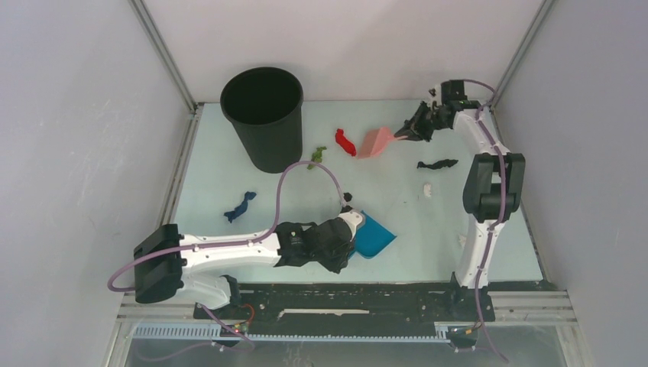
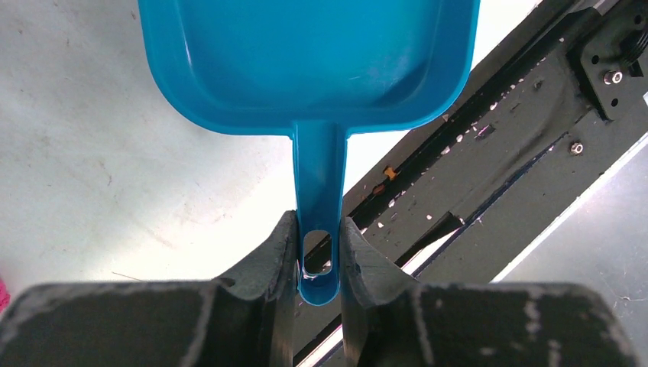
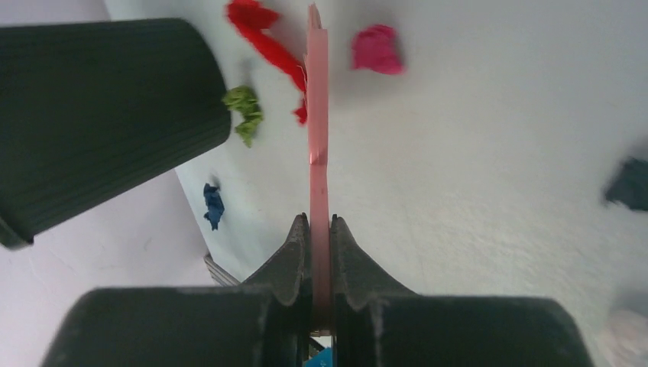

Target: Sweep away the paper scraps from the table

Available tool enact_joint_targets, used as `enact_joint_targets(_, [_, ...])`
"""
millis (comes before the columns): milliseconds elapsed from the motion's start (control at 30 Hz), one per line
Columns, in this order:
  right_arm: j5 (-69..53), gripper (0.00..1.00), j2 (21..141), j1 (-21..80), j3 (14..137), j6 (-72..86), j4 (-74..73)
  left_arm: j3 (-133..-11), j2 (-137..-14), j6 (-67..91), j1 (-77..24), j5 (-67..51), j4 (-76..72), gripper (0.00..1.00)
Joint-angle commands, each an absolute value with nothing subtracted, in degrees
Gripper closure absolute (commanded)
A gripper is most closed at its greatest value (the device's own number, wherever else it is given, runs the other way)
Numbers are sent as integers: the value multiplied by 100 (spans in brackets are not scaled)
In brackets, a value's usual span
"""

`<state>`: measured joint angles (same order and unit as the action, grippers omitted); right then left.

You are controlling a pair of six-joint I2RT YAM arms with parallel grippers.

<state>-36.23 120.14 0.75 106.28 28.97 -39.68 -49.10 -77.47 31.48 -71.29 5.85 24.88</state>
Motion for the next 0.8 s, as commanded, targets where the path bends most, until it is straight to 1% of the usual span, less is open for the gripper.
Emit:
enact_joint_targets(0, [-3546,100,11506,-531,10030,3150,-4051,-5009,-7771,3085,-7163,640,2328,100])
enact_joint_targets(167, [-3814,100,11297,-1118,9587,2627,-4852,-5155,-7992,2915,-7167,560,2261,100])
enact_joint_targets(367, [-3927,100,10204,-1751,8311,1524,-5316,-5239,-8234,2708,-7169,458,2188,100])
enact_joint_targets(467, [-4369,100,9880,-2164,7916,894,-5743,-5310,-8408,2623,-7171,376,2172,100])
enact_joint_targets(567, [-5117,100,9776,-2445,7951,97,-6413,-5345,-8503,2596,-7176,341,2141,100])
enact_joint_targets(633, [-5355,100,9747,-2450,8232,-432,-6831,-5354,-8531,2581,-7172,298,2098,100])
enact_joint_targets(700, [-5209,100,9699,-2373,8733,-742,-6961,-5386,-8542,2560,-7172,290,2094,100])
enact_joint_targets(767, [-4838,100,9627,-2245,9244,-1044,-6732,-5409,-8547,2546,-7172,290,2092,100])
